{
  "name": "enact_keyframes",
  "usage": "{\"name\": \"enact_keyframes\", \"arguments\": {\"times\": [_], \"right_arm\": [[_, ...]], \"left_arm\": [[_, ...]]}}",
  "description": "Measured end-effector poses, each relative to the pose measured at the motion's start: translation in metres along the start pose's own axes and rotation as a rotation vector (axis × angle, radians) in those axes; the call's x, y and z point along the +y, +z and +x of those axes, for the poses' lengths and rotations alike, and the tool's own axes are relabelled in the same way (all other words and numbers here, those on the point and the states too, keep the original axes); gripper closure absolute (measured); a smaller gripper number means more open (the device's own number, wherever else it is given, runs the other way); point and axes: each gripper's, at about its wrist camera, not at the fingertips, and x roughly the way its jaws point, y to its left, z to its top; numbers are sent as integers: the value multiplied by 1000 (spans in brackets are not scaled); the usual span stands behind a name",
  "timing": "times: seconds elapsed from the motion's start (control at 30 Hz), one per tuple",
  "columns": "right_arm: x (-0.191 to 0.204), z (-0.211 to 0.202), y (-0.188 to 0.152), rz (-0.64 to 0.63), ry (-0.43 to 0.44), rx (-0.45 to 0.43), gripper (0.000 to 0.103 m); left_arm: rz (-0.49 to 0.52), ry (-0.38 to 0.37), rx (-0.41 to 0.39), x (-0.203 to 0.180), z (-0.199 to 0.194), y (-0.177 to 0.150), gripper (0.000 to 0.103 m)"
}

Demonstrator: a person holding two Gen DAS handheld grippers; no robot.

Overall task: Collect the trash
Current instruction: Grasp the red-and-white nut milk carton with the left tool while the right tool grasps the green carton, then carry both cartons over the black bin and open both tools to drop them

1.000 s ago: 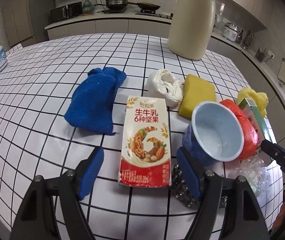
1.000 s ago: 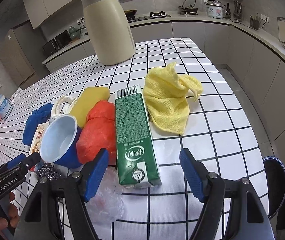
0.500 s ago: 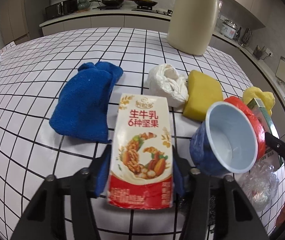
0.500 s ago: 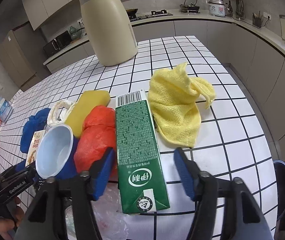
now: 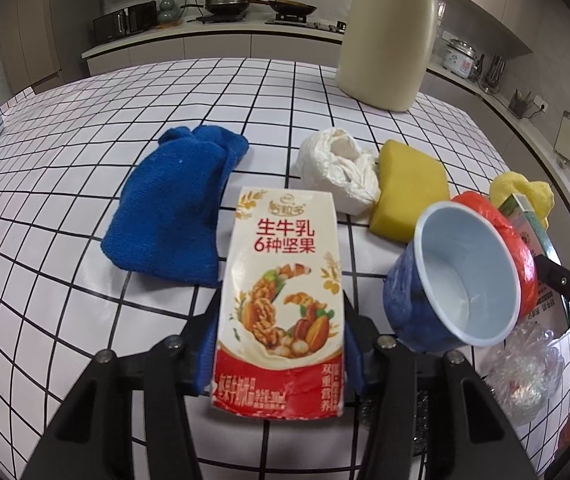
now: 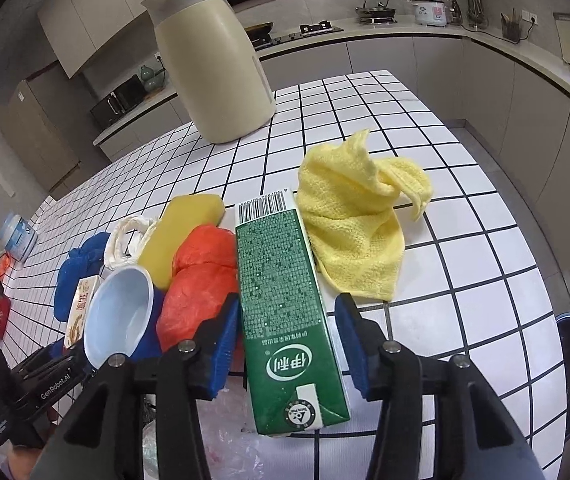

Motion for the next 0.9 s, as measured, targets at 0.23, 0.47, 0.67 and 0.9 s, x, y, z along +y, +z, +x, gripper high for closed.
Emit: {"name": "enact_keyframes", "arguments": {"times": [0.23,0.47,0.67,0.9], "right_arm": [[0,13,-4,-19,-14,26,55],[4,-7,-1,-55,-3,-53,63],[1,-31,1,-55,20,-111,64],[-5,-61,-7,-63,55,-158,64]], "left_arm": [[2,1,-15,-1,0,-1,51],[-28,8,-72,2,-14,-3,51],[-37,12,-128,-2,-35,-1,51],[-36,11,-171,-17,-60,-7,51]]}}
